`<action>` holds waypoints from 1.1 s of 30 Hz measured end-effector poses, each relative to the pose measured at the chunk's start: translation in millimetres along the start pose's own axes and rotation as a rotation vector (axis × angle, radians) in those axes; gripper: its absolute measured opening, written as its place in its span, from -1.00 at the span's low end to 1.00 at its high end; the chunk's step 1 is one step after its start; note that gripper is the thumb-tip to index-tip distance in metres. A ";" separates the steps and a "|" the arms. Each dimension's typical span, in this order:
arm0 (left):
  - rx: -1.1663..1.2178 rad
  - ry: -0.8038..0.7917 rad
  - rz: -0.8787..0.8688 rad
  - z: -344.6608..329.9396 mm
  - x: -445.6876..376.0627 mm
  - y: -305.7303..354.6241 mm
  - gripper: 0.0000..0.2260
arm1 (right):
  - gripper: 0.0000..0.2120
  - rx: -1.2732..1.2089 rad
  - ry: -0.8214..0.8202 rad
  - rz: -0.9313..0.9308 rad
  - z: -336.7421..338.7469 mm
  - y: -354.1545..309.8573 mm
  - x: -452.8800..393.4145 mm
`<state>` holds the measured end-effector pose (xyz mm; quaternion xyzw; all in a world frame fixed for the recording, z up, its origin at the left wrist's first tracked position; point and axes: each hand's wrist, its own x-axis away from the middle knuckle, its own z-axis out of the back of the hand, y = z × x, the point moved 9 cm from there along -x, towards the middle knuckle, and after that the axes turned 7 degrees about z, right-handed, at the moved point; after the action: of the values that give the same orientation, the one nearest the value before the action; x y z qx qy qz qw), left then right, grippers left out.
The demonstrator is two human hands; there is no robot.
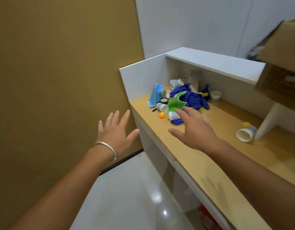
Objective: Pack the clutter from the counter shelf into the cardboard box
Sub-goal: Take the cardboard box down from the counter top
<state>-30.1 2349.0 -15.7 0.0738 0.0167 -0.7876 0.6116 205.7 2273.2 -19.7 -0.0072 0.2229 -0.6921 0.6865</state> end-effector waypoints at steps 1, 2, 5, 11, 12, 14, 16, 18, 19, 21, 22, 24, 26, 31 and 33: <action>0.000 -0.009 -0.040 -4.3 -14.3 18.8 -0.34 | -0.30 0.005 0.005 -0.039 4.8 17.7 -2.1; -0.001 -0.017 -0.082 -9.0 -27.1 38.1 -0.34 | -0.29 0.012 0.007 -0.079 9.3 34.9 -2.4; 0.003 -0.028 -0.215 -22.4 -63.8 99.3 -0.33 | -0.29 0.049 0.033 -0.197 24.9 84.5 2.9; 0.045 -0.037 -0.533 -48.8 -103.9 227.4 -0.30 | -0.27 0.137 0.071 -0.495 57.5 166.7 35.5; 0.059 -0.041 -0.579 -51.8 -108.0 246.9 -0.30 | -0.27 0.143 0.079 -0.536 62.2 176.2 42.7; 0.082 -0.046 -0.668 -55.6 -114.4 283.0 -0.29 | -0.28 0.155 0.102 -0.611 73.5 190.0 54.8; 0.114 -0.049 -0.763 -56.3 -116.4 312.9 -0.30 | -0.29 0.177 0.150 -0.667 90.1 193.9 61.8; 0.160 -0.063 -0.850 -55.8 -118.5 336.6 -0.32 | -0.34 0.215 0.243 -0.687 110.5 185.4 62.9; 0.172 -0.070 -0.889 -55.6 -120.6 346.3 -0.33 | -0.41 0.236 0.314 -0.669 123.4 176.4 61.5; 0.184 -0.065 -0.950 -55.2 -127.2 361.7 -0.34 | -0.63 0.265 0.520 -0.564 157.1 149.7 56.3; 0.190 -0.060 -0.973 -55.3 -131.2 367.5 -0.34 | -0.74 0.303 0.628 -0.504 178.0 135.3 54.3; 0.202 -0.065 -1.010 -58.2 -140.4 374.7 -0.34 | -0.85 0.471 0.806 -0.458 221.7 115.5 51.4; 0.222 -0.078 -1.042 -62.6 -149.3 376.7 -0.33 | -0.76 0.649 0.881 -0.527 261.5 113.6 46.0; 0.254 -0.099 -1.082 -70.5 -173.9 365.9 -0.33 | -0.36 0.723 0.525 -0.830 285.6 161.3 16.2; 0.264 -0.107 -1.092 -72.6 -185.0 359.8 -0.33 | -0.30 0.712 0.426 -0.862 278.3 172.3 7.2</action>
<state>368.9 2444.8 -39.2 0.0903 -0.0770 -0.9878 0.1009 456.5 2190.4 173.9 0.2726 0.0870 -0.9265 0.2444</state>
